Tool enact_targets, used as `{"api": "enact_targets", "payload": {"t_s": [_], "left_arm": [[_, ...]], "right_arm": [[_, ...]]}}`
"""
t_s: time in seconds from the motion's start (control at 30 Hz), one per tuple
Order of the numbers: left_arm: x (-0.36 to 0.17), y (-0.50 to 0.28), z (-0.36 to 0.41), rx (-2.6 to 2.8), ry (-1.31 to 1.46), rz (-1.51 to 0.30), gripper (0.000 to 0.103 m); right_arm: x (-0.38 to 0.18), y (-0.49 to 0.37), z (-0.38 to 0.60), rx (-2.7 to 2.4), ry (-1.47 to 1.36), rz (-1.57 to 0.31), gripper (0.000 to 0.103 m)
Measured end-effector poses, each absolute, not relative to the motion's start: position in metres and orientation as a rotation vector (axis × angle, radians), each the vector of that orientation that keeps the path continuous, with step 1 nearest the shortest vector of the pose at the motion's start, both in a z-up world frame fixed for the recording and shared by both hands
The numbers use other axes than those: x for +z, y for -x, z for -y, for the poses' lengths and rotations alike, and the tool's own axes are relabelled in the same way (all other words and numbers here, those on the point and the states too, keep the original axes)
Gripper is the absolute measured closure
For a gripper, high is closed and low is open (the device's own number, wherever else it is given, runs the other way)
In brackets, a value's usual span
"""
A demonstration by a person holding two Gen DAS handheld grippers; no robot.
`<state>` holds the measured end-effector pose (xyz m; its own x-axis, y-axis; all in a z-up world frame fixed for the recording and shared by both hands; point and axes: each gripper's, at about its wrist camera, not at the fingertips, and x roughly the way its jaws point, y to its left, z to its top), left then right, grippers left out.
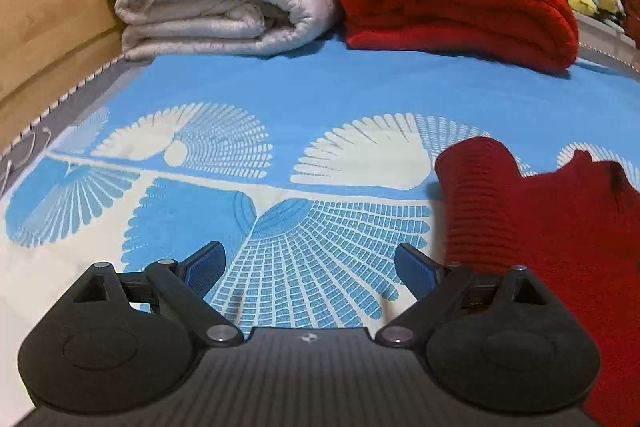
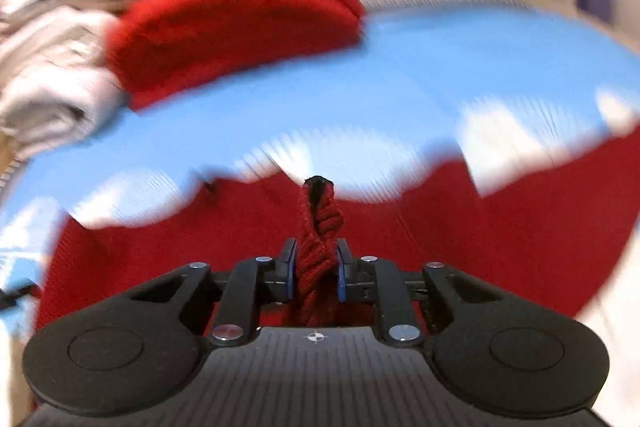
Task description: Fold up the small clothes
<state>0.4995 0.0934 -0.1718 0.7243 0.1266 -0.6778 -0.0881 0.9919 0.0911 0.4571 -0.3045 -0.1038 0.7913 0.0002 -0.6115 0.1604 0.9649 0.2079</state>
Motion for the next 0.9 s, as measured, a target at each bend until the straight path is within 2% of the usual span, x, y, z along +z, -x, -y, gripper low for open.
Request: {"api": "enact_targets", "payload": {"t_s": [0.1, 0.2, 0.3, 0.43, 0.47, 0.53, 0.63, 0.77, 0.83, 0.9], "left_arm": [[-0.168, -0.5, -0.093, 0.096, -0.036, -0.762, 0.009], [-0.156, -0.495, -0.088, 0.059, -0.05, -0.738, 0.009], [-0.144, -0.488, -0.077, 0.007, -0.024, -0.72, 0.009], [-0.151, -0.481, -0.041, -0.036, -0.078, -0.73, 0.003], [-0.157, -0.479, -0.03, -0.051, -0.114, -0.741, 0.003], [-0.17, -0.478, -0.007, -0.073, -0.218, -0.748, 0.003], [-0.189, -0.496, 0.011, 0.036, -0.356, -0.748, 0.003], [-0.202, -0.522, -0.027, 0.195, -0.195, -0.798, 0.002], [-0.207, -0.524, -0.039, 0.2, -0.153, -0.81, 0.0], [-0.208, -0.521, -0.039, 0.188, -0.164, -0.796, 0.0]], "right_arm": [[-0.045, -0.446, 0.286, 0.016, -0.251, -0.49, 0.084], [-0.017, -0.42, 0.3, 0.024, -0.274, -0.383, 0.084], [-0.053, -0.417, 0.335, -0.075, -0.279, -0.491, 0.084], [-0.156, -0.44, 0.371, -0.185, -0.303, -0.801, 0.084], [-0.175, -0.44, 0.374, -0.218, -0.291, -0.822, 0.084], [-0.18, -0.432, 0.372, -0.189, -0.27, -0.745, 0.083], [-0.173, -0.433, 0.369, -0.161, -0.242, -0.745, 0.083], [-0.145, -0.425, 0.371, -0.044, -0.259, -0.617, 0.083], [-0.149, -0.435, 0.371, -0.058, -0.252, -0.644, 0.083], [-0.168, -0.444, 0.374, -0.115, -0.225, -0.755, 0.079]]}}
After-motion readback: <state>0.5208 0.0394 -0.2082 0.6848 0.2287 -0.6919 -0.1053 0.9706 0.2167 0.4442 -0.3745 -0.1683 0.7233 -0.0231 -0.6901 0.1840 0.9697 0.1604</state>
